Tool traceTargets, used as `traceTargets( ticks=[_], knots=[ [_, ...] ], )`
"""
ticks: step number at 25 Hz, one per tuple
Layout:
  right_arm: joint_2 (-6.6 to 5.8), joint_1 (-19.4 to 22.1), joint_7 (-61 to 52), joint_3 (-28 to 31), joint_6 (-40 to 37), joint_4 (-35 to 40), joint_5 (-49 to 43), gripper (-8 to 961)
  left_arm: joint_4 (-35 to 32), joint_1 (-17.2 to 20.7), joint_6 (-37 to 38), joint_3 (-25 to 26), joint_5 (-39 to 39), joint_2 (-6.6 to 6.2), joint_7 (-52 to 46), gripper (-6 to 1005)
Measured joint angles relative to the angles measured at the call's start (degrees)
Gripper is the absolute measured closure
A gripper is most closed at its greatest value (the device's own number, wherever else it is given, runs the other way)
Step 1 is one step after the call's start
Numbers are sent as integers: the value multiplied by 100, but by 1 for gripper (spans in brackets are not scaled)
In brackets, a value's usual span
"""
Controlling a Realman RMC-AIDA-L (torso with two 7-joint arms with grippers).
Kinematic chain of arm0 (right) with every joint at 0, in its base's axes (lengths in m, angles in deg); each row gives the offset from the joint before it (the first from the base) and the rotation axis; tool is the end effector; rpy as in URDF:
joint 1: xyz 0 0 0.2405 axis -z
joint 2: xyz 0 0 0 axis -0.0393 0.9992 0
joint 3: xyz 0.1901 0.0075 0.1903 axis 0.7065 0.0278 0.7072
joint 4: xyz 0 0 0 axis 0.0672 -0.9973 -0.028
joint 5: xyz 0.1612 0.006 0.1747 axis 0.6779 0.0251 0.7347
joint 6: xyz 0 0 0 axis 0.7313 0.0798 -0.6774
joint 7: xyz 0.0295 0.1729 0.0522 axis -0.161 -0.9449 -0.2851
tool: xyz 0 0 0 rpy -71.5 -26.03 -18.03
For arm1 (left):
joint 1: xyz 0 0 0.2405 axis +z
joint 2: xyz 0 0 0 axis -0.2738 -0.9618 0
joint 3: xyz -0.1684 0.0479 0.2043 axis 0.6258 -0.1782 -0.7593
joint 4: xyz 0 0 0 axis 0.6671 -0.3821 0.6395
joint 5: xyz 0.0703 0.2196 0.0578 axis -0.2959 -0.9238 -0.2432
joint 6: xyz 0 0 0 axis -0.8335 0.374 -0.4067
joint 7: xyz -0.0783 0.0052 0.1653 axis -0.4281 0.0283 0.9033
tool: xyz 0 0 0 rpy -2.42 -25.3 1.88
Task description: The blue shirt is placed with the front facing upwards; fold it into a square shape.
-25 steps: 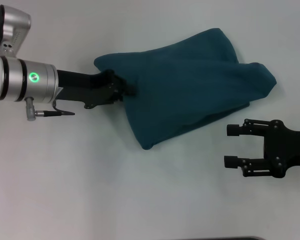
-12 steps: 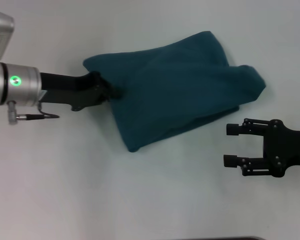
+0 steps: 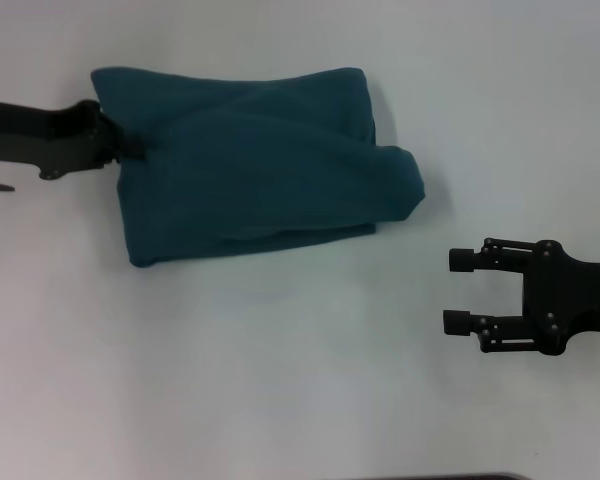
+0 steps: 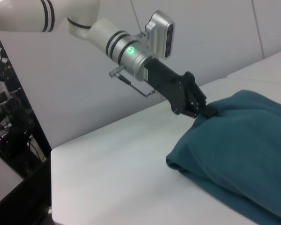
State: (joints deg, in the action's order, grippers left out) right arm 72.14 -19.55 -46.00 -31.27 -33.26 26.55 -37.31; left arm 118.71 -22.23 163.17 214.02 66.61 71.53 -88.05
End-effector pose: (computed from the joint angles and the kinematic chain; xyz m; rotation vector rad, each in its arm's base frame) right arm 0.3310 0.2678 -0.0446 -2.8423 0.6432 0.7921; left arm -0.2958 0.4241 -0.0093 -2.0498 -2.0619 -0.3456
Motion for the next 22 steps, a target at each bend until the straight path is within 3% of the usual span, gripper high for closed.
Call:
traceTargets(
  ticks=[4, 15, 18, 22],
  knots=[
    [2, -16, -69, 0, 9, 0, -8, 128, -59, -130, -100, -2, -100, -58, -1, 960],
    [10, -2, -129, -2, -3, -1, -32, 128, -197, -273, -513, 16, -248, 46, 23, 868],
    [11, 4, -135, 0, -4, -7, -31, 128, 110, -125, -412, 57, -257, 34, -59, 826],
    [11, -12, -135, 0, -7, -9, -20, 128, 1267, 221, -88, 68, -163, 106, -143, 744]
  ],
)
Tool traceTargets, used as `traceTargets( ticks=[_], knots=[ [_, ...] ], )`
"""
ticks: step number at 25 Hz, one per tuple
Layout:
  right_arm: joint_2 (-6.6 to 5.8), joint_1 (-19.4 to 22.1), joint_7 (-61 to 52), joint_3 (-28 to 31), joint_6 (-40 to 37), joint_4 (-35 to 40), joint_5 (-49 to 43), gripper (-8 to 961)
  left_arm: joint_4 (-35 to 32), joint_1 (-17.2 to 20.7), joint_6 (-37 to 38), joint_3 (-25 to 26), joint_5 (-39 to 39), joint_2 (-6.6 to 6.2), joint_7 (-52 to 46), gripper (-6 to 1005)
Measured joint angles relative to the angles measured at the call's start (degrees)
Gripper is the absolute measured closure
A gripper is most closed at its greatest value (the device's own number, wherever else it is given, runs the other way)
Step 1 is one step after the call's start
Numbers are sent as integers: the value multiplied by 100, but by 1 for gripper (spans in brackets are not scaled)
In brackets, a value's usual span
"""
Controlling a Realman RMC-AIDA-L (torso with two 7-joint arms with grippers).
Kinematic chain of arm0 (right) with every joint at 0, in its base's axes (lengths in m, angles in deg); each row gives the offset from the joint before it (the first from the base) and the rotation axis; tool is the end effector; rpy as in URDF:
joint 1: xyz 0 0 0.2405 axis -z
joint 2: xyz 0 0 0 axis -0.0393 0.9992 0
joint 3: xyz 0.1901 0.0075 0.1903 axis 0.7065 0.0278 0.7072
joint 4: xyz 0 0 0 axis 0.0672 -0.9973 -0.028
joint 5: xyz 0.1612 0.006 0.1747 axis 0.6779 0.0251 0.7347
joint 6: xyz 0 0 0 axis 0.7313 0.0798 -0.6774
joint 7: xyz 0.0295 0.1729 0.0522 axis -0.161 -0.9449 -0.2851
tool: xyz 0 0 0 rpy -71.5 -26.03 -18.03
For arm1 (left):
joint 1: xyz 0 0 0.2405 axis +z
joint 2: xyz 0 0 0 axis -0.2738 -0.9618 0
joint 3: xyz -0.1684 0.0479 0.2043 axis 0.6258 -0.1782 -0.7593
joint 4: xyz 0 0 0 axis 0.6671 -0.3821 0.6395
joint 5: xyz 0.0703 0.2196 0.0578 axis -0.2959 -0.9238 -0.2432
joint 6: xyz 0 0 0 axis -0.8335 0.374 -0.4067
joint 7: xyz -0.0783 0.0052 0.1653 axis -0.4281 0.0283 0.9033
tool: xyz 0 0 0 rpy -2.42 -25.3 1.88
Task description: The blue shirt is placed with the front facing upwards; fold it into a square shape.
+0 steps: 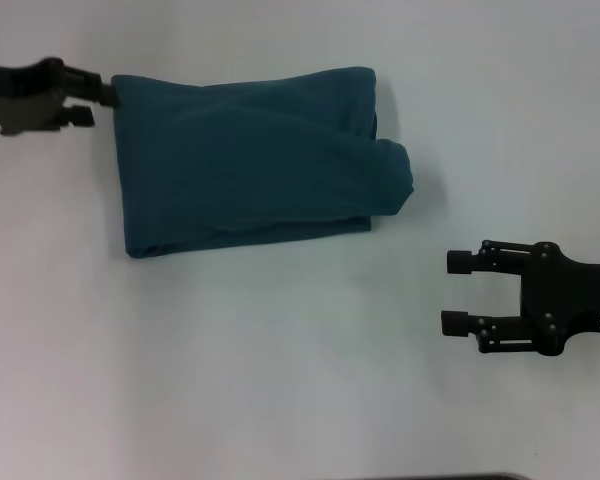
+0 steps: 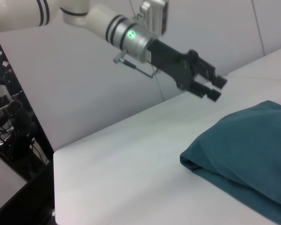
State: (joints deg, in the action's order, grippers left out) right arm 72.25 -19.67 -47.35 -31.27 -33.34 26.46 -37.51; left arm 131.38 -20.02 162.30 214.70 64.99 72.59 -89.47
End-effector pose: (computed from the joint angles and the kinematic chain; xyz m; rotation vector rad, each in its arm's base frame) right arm 0.3300 0.2674 -0.0458 -2.8452 0.6782 0.7983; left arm -0.2855 0.4428 0.0324 -2.0188 -1.8604 -0.3946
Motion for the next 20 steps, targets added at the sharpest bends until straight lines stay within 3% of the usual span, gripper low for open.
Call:
traceTargets(
  ticks=[3, 6, 10, 14, 20],
  knots=[
    [1, -10, 0, 0, -2, 0, 5, 128, 373, 51, 172, 4, 186, 68, 183, 682],
    [0, -26, 0, 1, 16, 0, -5, 128, 688, -60, 476, -72, 548, 252, 718, 620],
    [0, -36, 1, -10, 39, 0, -10, 128, 647, -569, 425, -496, 546, 572, 958, 381],
    [0, -39, 12, -38, 85, 0, -14, 128, 443, -971, -203, -1006, 454, 776, 984, 229],
    [1, 6, 4, 71, 82, 2, 8, 128, 203, -1316, -903, -1527, 238, 868, 1046, 236]
  ],
)
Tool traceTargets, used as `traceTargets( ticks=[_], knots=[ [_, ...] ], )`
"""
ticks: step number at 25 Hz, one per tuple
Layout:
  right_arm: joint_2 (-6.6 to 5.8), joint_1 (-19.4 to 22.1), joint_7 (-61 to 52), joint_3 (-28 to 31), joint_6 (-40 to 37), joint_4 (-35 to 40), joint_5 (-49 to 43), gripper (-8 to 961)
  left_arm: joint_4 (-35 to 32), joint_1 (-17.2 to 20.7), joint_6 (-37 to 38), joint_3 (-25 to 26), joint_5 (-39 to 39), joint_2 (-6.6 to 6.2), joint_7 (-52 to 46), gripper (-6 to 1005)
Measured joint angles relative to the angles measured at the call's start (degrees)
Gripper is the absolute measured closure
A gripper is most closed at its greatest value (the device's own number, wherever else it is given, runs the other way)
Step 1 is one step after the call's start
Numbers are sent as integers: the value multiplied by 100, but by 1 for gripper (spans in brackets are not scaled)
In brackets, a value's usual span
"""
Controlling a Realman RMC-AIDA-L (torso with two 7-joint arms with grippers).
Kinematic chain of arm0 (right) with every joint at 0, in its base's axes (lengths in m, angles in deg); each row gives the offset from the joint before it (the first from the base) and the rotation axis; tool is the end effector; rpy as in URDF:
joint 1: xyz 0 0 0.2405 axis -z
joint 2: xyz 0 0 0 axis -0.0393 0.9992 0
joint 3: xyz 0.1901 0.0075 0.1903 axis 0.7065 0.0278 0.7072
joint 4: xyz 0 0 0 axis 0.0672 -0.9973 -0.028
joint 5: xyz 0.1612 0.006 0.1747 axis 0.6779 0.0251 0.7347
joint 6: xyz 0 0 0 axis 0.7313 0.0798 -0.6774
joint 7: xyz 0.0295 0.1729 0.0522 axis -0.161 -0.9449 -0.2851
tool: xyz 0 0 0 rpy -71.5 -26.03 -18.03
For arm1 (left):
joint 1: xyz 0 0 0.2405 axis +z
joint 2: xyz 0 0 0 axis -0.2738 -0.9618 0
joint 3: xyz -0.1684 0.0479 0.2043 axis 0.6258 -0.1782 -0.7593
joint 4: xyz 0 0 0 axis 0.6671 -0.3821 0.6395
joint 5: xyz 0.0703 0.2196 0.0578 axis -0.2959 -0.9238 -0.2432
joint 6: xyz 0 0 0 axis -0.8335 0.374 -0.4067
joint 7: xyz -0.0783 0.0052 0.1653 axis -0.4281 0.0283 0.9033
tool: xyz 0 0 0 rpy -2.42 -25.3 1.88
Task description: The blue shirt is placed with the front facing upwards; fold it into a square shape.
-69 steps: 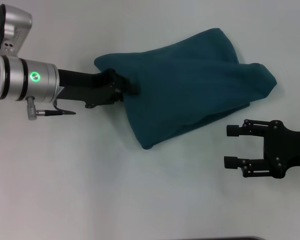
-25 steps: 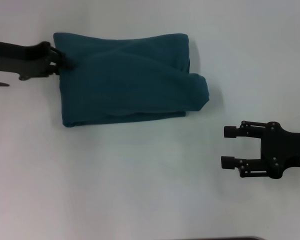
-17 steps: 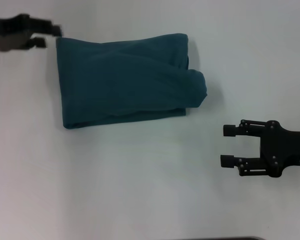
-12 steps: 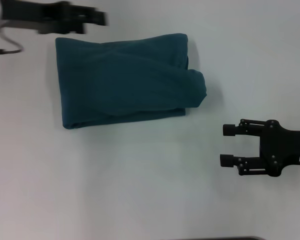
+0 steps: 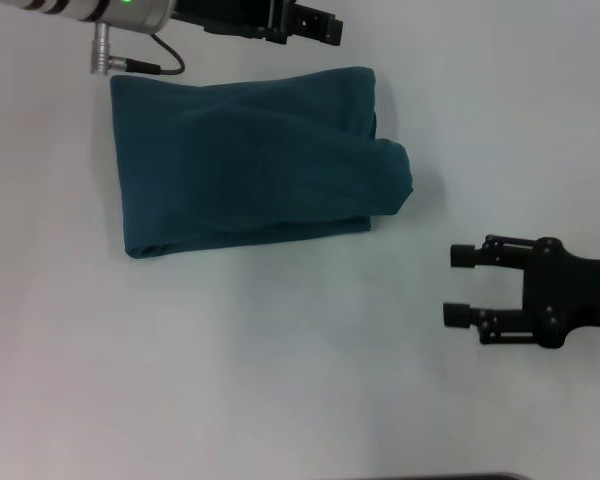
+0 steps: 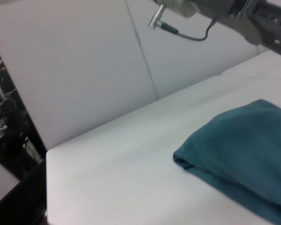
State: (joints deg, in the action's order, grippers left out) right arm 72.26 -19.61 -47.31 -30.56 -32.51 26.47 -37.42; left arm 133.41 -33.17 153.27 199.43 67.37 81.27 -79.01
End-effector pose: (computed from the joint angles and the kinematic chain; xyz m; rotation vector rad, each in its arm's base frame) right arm 0.3324 0.2700 -0.0450 -2.8221 0.6837 0.7902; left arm -0.1248 0.4752 -0.0670 -2.5311 -1.2690 -0.3333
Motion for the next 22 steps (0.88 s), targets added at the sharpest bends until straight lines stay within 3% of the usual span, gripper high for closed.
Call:
traceTargets(
  ticks=[4, 8, 15, 18, 22],
  knots=[
    [-21, -38, -634, 581, -45, 25, 119, 128, -1, 107, 122, 263, 90, -52, 17, 237],
    [-215, -112, -2032, 942, -268, 196, 570, 128, 211, 461, 380, 857, 140, -88, 65, 237],
    [-839, -633, -5686, 888, 472, 657, 728, 128, 370, 1049, 983, 1736, 141, -218, -59, 236],
    [-1075, -968, -6434, 732, 726, 668, 521, 128, 361, 1313, 1411, 2004, 197, -229, 121, 237],
    [-1233, -1369, -7002, 439, 856, 692, 380, 128, 378, 1679, 1834, 2059, 641, -221, 663, 237]
  ],
)
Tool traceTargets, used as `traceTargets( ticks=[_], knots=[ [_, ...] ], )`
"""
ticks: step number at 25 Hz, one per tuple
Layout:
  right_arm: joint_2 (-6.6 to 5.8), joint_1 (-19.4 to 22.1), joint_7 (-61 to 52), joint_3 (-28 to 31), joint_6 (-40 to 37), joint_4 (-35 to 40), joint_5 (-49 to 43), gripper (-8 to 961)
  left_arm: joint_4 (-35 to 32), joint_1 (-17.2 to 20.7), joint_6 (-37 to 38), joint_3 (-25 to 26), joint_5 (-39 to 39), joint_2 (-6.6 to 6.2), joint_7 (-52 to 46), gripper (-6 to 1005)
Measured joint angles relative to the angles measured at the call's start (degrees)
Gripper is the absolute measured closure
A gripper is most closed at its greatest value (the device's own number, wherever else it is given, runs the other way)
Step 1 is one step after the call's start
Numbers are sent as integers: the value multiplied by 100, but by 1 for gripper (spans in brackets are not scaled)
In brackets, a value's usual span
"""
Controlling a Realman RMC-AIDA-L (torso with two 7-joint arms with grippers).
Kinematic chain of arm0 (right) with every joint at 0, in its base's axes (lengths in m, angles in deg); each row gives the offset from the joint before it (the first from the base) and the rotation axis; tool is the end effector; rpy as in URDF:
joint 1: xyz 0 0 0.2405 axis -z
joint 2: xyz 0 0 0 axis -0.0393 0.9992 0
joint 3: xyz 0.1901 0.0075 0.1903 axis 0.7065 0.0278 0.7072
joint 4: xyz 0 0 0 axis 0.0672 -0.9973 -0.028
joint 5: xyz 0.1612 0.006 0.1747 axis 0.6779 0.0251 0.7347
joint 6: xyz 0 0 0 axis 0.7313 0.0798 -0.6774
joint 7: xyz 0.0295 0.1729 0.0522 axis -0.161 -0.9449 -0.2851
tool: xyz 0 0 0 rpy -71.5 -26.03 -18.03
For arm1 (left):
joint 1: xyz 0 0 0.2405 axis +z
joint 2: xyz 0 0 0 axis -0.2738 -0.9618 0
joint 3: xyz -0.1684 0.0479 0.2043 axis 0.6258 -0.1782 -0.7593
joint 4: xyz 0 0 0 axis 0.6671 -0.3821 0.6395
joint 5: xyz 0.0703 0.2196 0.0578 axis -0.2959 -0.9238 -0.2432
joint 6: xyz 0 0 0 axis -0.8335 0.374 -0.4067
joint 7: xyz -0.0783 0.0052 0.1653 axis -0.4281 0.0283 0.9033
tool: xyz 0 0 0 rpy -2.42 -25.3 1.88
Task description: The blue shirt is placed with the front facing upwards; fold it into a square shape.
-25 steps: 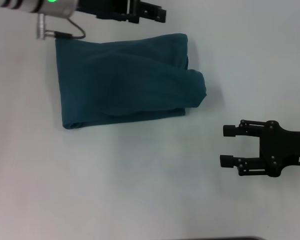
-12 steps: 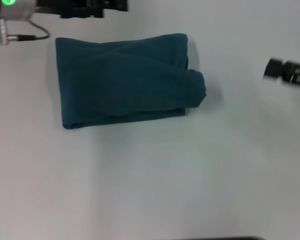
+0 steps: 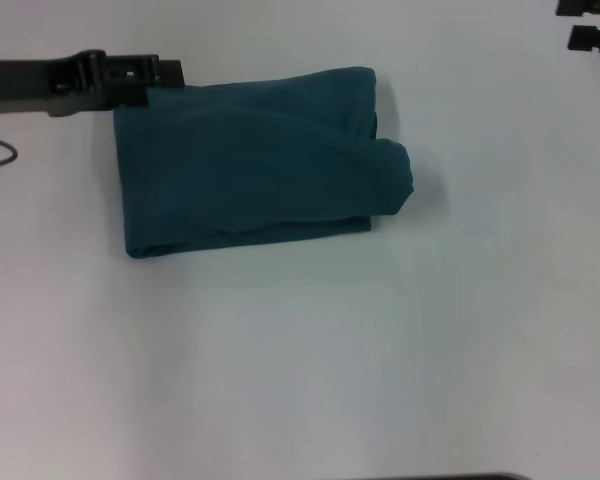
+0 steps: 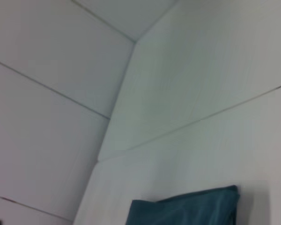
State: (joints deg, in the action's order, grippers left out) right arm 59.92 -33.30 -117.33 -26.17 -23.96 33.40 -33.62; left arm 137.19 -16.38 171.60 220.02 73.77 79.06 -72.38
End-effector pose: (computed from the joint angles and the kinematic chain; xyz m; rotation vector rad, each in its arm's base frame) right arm 0.3043 0.4149 0.0940 -2.1746 1.7856 0.8308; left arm -0.2498 0.4097 0.0155 -2.3316 -1.6281 -0.6445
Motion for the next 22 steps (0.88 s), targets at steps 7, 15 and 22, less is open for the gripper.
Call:
traceTargets(
  ticks=[7, 15, 22],
  knots=[
    [33, -469, -917, -455, 215, 6, -569, 128, 8, 493, 710, 123, 742, -5, 759, 236],
    [136, -922, -1428, -952, 590, 80, -1610, 128, -168, 569, 1237, -112, 708, 47, 1271, 236],
    [271, -1227, -2209, -1054, 1063, 5, -1932, 128, -202, 605, 1524, -218, 707, 151, 1484, 236]
  ],
)
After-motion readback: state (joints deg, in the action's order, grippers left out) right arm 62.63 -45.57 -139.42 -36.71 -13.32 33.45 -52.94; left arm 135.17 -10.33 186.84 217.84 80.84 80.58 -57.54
